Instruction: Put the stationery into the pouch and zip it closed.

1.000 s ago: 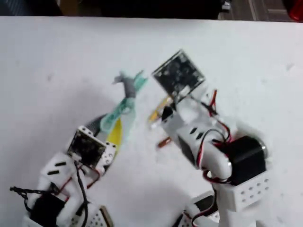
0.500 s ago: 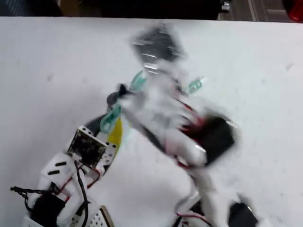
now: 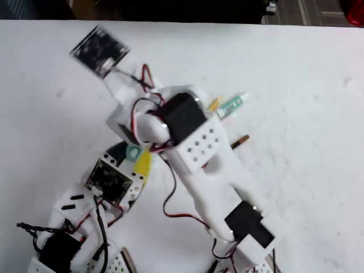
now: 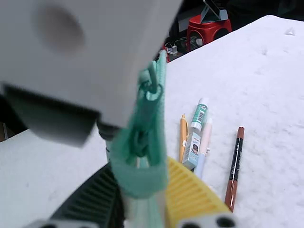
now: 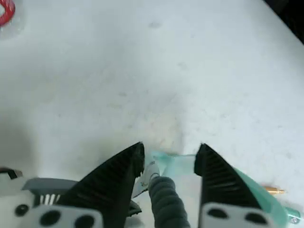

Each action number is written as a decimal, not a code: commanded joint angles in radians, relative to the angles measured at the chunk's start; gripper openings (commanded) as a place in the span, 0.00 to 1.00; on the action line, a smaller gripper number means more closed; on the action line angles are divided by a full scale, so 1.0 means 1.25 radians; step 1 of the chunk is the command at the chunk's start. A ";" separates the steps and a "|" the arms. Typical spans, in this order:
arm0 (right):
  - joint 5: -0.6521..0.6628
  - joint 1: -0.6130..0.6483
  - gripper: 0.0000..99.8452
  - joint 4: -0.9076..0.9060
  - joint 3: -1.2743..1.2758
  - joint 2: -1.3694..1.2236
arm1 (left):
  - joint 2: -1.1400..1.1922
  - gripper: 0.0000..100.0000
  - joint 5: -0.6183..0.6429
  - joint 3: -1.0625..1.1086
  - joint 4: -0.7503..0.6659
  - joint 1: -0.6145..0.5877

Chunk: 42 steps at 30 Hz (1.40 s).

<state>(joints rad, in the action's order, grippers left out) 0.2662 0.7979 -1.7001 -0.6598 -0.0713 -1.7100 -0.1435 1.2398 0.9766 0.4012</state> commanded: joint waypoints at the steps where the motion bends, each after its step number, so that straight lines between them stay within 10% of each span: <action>1: 0.025 -0.019 0.17 -0.020 0.120 0.064 | 0.009 0.02 -0.004 0.054 0.006 0.006; 6: 0.025 -0.042 0.21 -0.020 0.203 0.107 | 0.009 0.02 -0.004 0.053 0.006 0.004; 11: 0.103 -0.077 0.00 -0.019 0.203 0.110 | 0.009 0.02 -0.002 0.054 0.006 0.004; 36: 0.125 -0.222 0.02 -0.004 0.277 0.494 | 0.009 0.02 -0.001 0.052 0.006 0.004; 42: -0.101 -0.091 0.26 -0.017 0.135 0.470 | 0.009 0.02 -0.001 0.054 0.006 0.004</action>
<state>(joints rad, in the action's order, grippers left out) 0.2892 0.6030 -1.7077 -0.4296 0.5240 -1.7100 -0.1435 1.2413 0.9766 0.4120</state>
